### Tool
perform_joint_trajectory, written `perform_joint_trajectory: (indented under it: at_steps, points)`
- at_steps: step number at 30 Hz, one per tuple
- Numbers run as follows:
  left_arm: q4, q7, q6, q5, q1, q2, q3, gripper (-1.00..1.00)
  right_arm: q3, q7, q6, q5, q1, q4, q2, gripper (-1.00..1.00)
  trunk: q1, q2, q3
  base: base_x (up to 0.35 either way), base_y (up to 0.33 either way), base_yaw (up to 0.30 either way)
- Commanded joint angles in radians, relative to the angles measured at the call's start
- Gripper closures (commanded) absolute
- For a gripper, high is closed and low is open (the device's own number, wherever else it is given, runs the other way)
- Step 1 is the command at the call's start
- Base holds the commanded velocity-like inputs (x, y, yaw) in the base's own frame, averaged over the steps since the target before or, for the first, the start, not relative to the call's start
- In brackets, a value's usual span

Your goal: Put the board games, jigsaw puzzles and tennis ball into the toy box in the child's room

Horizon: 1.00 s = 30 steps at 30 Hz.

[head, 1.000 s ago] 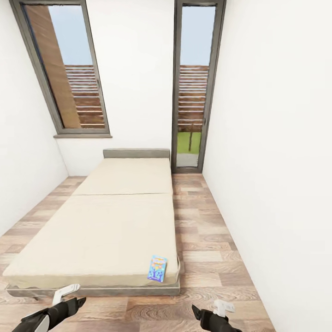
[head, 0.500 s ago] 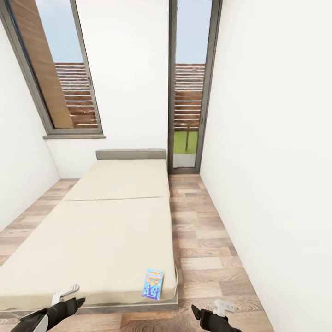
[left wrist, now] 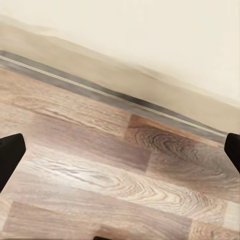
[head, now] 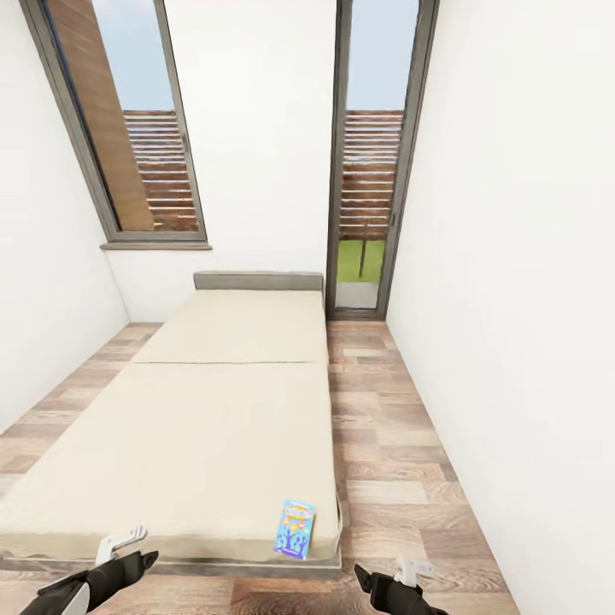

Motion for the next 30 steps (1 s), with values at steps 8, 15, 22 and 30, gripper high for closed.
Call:
perform_joint_trajectory:
  at_steps: [8,15,22,30]
  points:
    - [-0.001,-0.005,0.01,0.008,-0.001,0.0,0.006,-1.0,-0.007,0.007,0.009,-0.012,0.0,-0.002,0.001,-1.0,0.031,-0.057,-0.031,0.002,0.0,0.116]
    - [-0.001,-0.005,0.01,0.008,0.0,0.0,0.006,-1.0,-0.007,0.006,0.006,-0.01,0.0,-0.002,0.001,-1.0,0.058,-0.106,-0.053,0.0,0.0,0.016]
    - [-0.001,-0.005,0.009,0.008,0.0,0.0,0.006,-1.0,-0.009,0.005,0.007,-0.012,0.0,0.003,-0.004,-1.0,0.085,-0.155,-0.075,0.0,0.0,0.001]
    - [-0.001,-0.005,0.008,0.008,0.0,0.001,0.006,-1.0,-0.011,0.012,0.009,-0.013,0.0,0.006,-0.004,-1.0,0.115,-0.211,-0.1,0.0,0.0,0.0]
